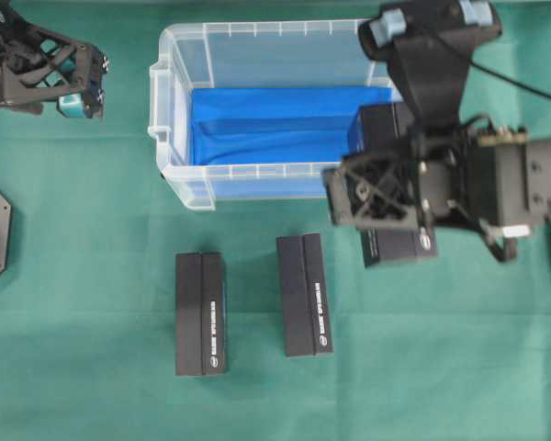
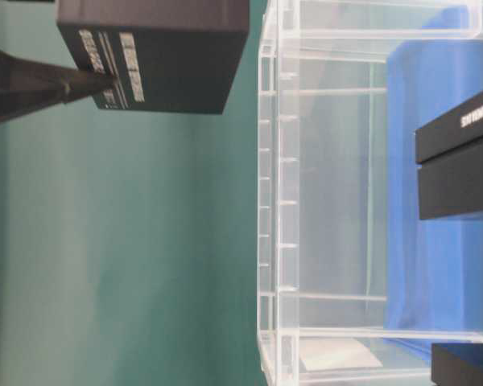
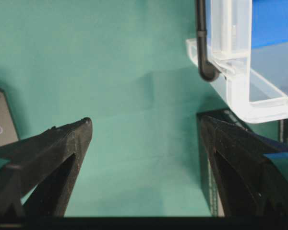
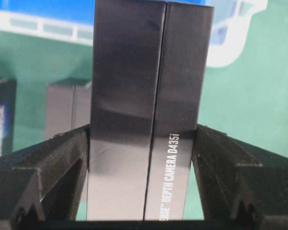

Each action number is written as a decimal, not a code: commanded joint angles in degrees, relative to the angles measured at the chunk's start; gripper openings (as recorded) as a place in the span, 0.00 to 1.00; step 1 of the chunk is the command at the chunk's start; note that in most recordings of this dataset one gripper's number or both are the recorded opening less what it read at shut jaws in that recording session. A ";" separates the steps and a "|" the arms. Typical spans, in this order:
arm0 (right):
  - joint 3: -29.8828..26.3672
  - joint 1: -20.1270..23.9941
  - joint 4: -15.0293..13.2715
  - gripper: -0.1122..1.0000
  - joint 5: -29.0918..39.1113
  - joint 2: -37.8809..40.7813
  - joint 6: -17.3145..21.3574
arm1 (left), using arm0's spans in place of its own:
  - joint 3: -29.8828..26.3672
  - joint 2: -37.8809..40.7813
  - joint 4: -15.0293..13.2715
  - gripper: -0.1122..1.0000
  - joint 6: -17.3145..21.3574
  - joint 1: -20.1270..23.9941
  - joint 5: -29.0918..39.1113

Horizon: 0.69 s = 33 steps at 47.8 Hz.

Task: Take out the box from the case.
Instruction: 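Carry the box forward and lower it onto the table right of the others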

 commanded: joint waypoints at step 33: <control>-2.99 11.34 0.53 0.70 3.96 0.09 10.46 | -0.35 -0.62 0.18 0.96 -0.18 -0.18 -0.09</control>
